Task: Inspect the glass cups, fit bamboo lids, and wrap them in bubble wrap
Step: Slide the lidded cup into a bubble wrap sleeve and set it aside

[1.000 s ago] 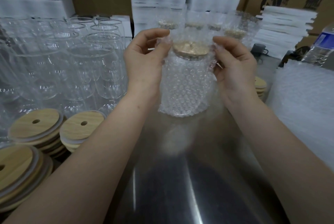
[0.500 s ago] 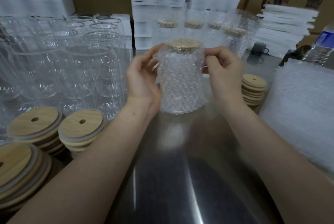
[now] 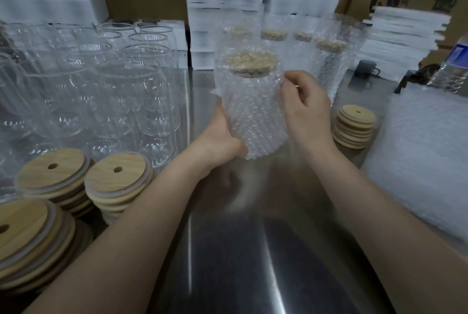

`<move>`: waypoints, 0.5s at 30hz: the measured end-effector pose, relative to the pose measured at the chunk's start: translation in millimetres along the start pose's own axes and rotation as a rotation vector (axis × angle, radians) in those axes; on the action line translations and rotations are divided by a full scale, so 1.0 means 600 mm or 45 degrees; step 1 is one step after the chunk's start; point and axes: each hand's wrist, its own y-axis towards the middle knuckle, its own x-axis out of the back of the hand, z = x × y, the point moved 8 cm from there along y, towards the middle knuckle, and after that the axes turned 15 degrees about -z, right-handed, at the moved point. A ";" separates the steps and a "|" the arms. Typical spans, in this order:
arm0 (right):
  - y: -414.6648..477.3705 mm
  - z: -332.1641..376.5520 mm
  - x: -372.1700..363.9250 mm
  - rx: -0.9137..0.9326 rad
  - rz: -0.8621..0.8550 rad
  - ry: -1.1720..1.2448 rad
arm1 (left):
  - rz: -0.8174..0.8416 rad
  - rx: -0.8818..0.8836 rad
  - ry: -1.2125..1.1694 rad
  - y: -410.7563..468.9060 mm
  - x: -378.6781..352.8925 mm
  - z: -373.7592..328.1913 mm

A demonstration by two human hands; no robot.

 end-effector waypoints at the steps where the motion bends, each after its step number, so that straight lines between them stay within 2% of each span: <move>1: 0.001 0.000 0.001 -0.009 -0.007 0.011 | 0.027 0.008 0.057 0.000 0.000 0.002; 5: 0.000 0.001 0.003 -0.027 -0.016 0.032 | -0.004 -0.018 0.162 -0.003 0.008 0.002; 12: 0.006 -0.003 0.008 -0.121 -0.069 0.111 | -0.161 -0.069 -0.058 0.000 0.018 -0.003; 15: 0.006 -0.005 0.009 -0.159 -0.068 0.152 | -0.234 -0.058 0.009 0.002 0.025 -0.003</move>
